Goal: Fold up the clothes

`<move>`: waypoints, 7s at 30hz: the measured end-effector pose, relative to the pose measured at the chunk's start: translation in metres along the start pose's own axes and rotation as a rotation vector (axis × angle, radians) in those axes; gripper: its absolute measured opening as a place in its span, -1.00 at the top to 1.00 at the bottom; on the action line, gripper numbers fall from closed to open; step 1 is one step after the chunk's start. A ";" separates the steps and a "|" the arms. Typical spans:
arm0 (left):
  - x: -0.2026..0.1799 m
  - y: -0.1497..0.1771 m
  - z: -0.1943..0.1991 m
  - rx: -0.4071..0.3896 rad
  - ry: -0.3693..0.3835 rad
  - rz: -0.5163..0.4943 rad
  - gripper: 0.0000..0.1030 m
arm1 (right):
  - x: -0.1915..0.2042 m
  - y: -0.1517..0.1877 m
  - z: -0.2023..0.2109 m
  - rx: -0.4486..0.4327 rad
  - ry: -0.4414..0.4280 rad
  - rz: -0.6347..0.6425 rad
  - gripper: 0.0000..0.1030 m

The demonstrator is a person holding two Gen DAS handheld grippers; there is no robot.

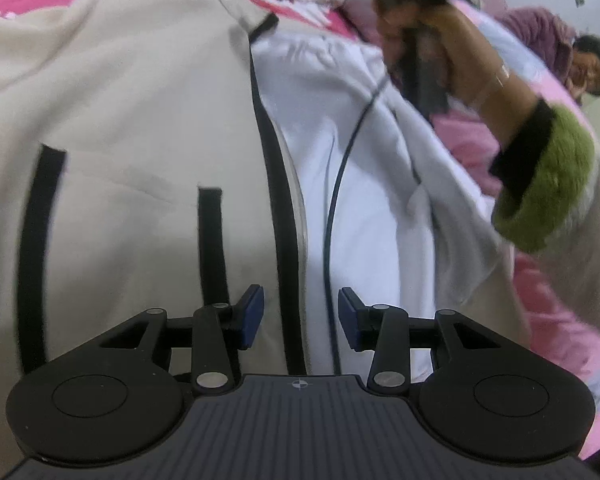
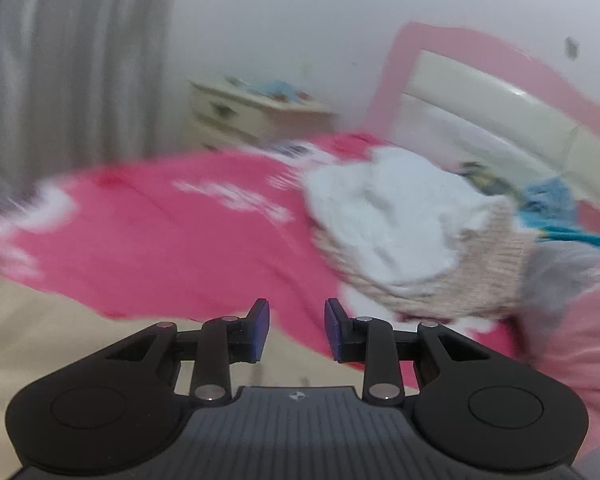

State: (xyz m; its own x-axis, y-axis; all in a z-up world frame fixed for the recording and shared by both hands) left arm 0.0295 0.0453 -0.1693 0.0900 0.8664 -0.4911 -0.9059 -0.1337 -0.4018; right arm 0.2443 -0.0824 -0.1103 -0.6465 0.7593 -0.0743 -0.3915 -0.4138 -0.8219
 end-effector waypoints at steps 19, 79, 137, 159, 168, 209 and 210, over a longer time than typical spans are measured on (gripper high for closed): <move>0.174 -0.107 0.211 -0.198 -0.883 0.018 -0.35 | 0.044 0.069 -0.052 0.277 -0.250 -0.043 0.40; 0.037 -0.067 0.114 0.027 -0.680 -0.502 0.07 | 0.007 0.017 0.097 0.127 -0.225 -0.133 0.32; 0.032 0.116 0.145 0.146 -0.713 -0.621 0.07 | 0.203 0.189 0.173 0.501 -0.391 -0.360 0.85; 0.026 0.095 0.144 0.094 -0.599 -0.635 -0.01 | 0.215 0.190 0.211 0.259 -0.395 -0.154 0.45; -0.029 0.072 0.117 0.007 -0.458 -0.653 -0.05 | 0.078 0.207 0.311 0.072 -0.095 -0.668 0.26; -0.057 0.074 0.030 -0.043 -0.175 -0.327 -0.05 | 0.088 0.186 0.290 0.031 -0.198 -0.135 0.86; -0.050 0.069 0.036 -0.057 -0.182 -0.305 -0.05 | 0.095 0.190 0.286 0.063 -0.188 -0.083 0.86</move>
State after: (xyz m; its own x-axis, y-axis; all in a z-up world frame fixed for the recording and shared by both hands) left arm -0.0520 0.0098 -0.1449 0.2727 0.9415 -0.1980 -0.8239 0.1222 -0.5534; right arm -0.0787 -0.2325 -0.1122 -0.7185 0.6878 0.1037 -0.4850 -0.3885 -0.7835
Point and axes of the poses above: each gripper's, at about its wrist camera, not at the fingertips, and z roughly against the way its jaws point, x to its left, y to its underside, the point moved 3 cm from there along -z, roughly the way its jaws point, and after that the axes turned 7 degrees about -y, right-handed, at the moved point
